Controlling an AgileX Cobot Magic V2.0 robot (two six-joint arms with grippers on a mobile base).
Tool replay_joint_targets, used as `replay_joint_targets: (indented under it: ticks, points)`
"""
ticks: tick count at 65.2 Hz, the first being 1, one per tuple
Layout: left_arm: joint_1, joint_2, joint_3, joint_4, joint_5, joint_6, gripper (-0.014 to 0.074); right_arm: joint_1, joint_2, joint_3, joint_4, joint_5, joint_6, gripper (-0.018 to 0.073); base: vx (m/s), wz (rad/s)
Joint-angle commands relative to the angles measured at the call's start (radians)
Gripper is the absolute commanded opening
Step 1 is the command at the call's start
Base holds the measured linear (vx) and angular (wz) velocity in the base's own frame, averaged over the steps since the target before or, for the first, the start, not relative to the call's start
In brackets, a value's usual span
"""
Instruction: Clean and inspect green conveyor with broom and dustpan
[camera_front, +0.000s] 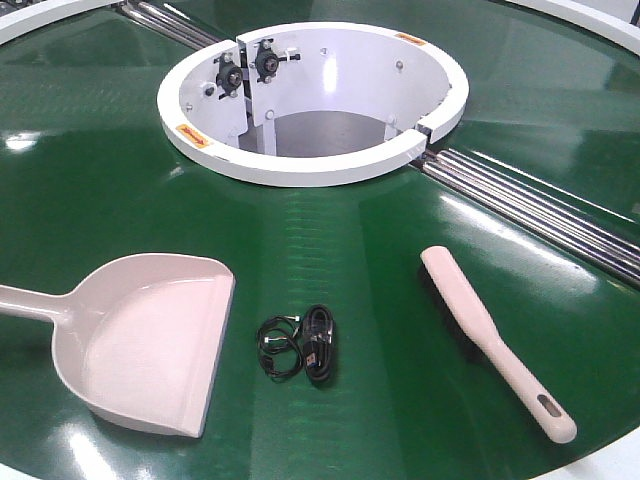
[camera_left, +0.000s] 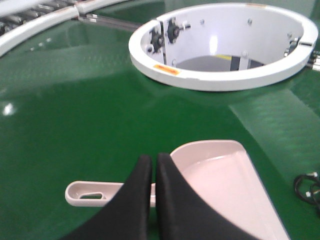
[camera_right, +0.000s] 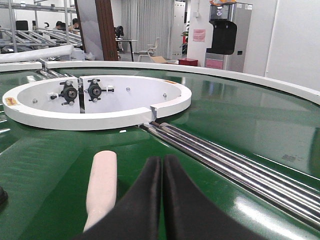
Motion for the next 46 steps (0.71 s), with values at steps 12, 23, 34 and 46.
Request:
replay_joint_targets:
  ticks: [12,23,34,46]
  points:
    - [0.003,0.063,-0.029,0.001,-0.076,-0.010,0.0000,0.000,-0.011,0.004,-0.005,-0.067,-0.002,-0.0008,0.00,0.00]
    - [0.003,0.075,-0.033,0.001,-0.096,-0.008,0.0056,0.000,-0.011,0.004,-0.005,-0.067,-0.002,-0.0008,0.00,0.00]
    - [0.003,0.075,-0.033,0.001,-0.102,-0.005,0.0226,0.000,-0.011,0.004,-0.005,-0.067,-0.002,-0.0008,0.00,0.00]
    - [0.003,0.075,-0.033,-0.002,-0.082,0.043,0.0405,0.000,-0.011,0.004,-0.005,-0.067,-0.002,-0.0008,0.00,0.00]
